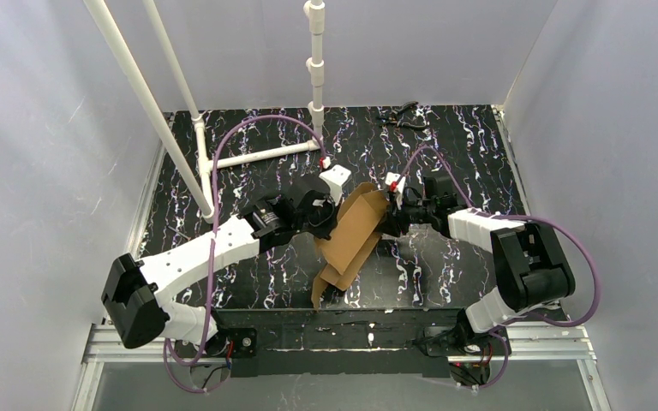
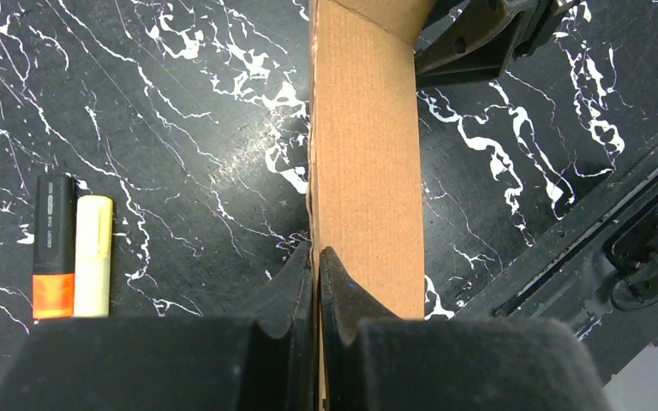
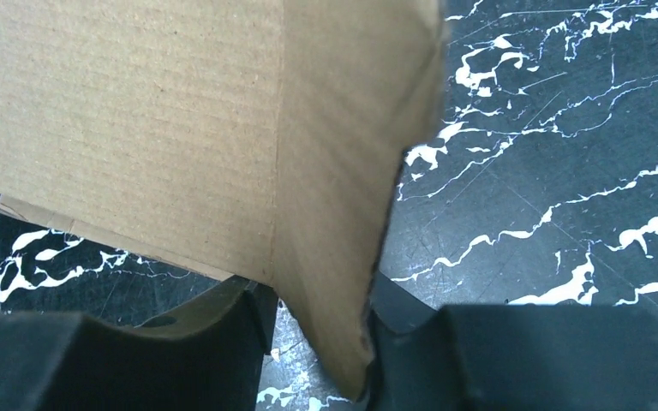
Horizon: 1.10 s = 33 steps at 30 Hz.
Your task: Fold the paper box
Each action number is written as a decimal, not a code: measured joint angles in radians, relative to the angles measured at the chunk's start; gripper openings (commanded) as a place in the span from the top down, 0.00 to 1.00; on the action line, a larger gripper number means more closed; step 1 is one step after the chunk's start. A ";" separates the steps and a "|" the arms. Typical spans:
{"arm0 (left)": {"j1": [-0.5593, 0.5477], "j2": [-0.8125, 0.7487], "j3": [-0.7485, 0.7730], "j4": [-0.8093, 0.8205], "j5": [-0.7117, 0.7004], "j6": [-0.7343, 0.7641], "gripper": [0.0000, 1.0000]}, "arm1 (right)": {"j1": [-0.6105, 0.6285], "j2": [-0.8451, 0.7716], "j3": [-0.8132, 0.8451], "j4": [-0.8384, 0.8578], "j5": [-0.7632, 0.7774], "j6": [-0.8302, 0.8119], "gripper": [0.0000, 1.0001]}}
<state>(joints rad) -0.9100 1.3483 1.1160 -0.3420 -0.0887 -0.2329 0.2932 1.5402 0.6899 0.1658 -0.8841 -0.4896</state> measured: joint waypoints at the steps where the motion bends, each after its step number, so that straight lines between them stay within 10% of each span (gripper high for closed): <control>1: 0.000 -0.004 -0.006 0.007 -0.002 -0.005 1.00 | 0.005 -0.004 -0.003 0.003 0.008 0.005 0.64; 19: -0.002 -0.036 -0.050 0.032 -0.058 -0.177 1.00 | 0.030 -0.046 -0.011 0.051 0.096 0.067 0.99; 33: 0.060 -0.042 -0.050 0.026 -0.045 -0.282 1.00 | 0.087 0.029 0.354 -0.577 0.284 -0.169 0.92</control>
<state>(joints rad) -0.8505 1.3067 1.0664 -0.3164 -0.1341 -0.5148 0.3798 1.5696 1.0435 -0.4110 -0.6003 -0.6582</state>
